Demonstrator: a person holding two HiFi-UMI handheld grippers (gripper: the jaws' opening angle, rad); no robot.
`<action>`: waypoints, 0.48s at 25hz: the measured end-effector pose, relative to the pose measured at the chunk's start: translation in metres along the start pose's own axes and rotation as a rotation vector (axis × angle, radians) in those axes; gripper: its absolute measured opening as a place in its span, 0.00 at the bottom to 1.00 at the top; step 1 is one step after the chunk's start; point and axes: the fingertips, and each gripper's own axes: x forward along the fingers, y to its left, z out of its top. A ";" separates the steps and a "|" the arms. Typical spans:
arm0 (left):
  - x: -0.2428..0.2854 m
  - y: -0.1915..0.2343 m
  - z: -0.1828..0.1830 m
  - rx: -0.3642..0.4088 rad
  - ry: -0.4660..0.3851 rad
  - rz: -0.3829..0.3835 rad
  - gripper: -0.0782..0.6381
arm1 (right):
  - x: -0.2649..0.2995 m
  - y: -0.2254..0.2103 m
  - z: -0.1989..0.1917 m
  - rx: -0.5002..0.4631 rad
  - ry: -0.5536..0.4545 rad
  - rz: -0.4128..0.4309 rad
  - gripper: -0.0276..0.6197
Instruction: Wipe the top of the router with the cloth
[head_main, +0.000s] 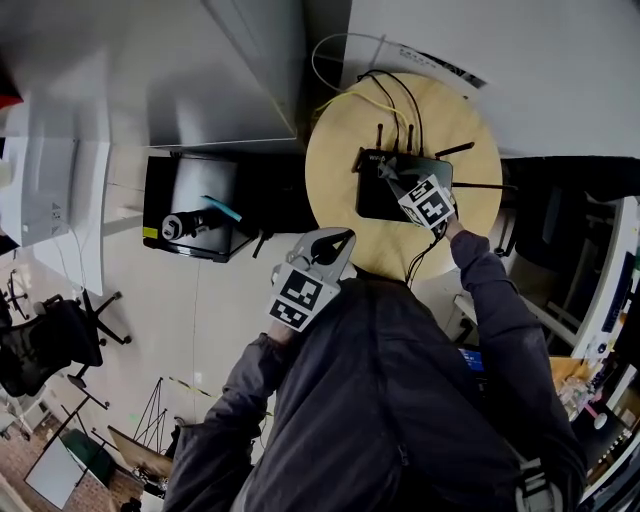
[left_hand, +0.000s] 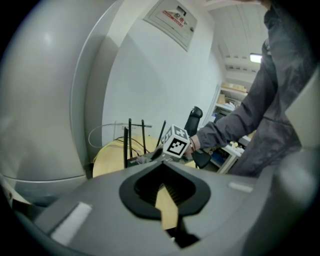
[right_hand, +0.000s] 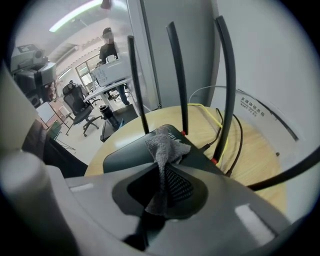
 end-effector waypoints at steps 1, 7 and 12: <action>0.000 -0.001 0.000 0.001 0.000 -0.004 0.11 | -0.002 0.008 -0.005 0.001 -0.004 0.009 0.09; 0.006 -0.005 0.001 0.015 0.003 -0.031 0.11 | -0.012 0.052 -0.033 0.031 -0.020 0.064 0.09; 0.012 -0.009 0.004 0.032 0.012 -0.049 0.11 | -0.016 0.071 -0.045 0.068 -0.032 0.089 0.09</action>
